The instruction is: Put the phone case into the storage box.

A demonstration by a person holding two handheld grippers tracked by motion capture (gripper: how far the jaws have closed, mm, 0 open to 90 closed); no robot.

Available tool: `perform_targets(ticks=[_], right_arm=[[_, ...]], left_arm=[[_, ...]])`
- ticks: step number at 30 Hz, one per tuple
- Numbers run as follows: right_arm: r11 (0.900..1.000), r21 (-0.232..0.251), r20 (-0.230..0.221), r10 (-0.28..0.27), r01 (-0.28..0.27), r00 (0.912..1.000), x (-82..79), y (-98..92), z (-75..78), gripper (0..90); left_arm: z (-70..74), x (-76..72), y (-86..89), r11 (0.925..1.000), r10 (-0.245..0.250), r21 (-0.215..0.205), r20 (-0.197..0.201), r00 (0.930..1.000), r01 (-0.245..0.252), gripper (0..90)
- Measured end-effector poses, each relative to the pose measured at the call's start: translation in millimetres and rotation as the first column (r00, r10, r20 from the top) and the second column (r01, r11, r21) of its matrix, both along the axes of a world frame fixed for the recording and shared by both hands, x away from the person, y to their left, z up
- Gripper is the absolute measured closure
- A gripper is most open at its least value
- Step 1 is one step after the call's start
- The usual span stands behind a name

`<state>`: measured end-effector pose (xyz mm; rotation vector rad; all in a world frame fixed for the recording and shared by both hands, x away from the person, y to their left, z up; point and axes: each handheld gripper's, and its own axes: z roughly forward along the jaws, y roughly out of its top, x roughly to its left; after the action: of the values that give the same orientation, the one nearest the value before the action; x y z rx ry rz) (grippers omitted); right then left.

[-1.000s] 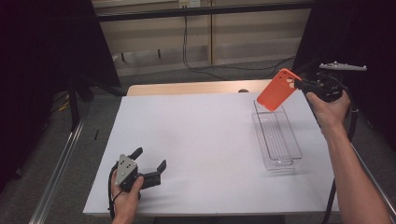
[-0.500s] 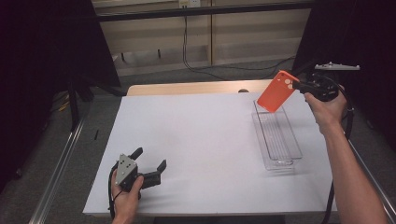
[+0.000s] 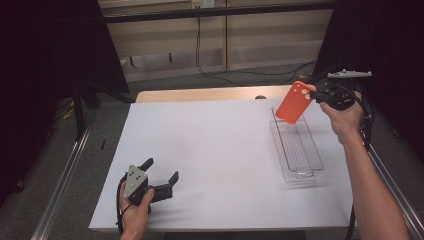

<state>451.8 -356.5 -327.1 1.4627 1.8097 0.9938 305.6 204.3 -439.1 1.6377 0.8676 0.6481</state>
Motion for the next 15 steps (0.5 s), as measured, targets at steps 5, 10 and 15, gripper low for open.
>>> perform_targets(ticks=[5,10,15], right_arm=[[0.999,-0.037,-0.002,-0.005,0.005,1.0,3.0,4.7,-3.6,80.6],[0.997,-0.081,-0.007,-0.007,0.006,1.0,4.8,8.4,-5.9,80.6],[0.996,-0.088,-0.009,-0.013,0.012,0.9999,6.2,9.3,-8.1,80.6]], left_arm=[[0.0,0.1,0.4,1.0,-0.001,0.0,0.001,1.0,0.001,2.1],[0.0,0.0,0.4,1.0,-0.001,0.002,0.001,1.0,0.001,2.1],[-0.1,-0.1,0.7,1.0,0.006,-0.004,0.0,1.0,-0.006,2.1]])
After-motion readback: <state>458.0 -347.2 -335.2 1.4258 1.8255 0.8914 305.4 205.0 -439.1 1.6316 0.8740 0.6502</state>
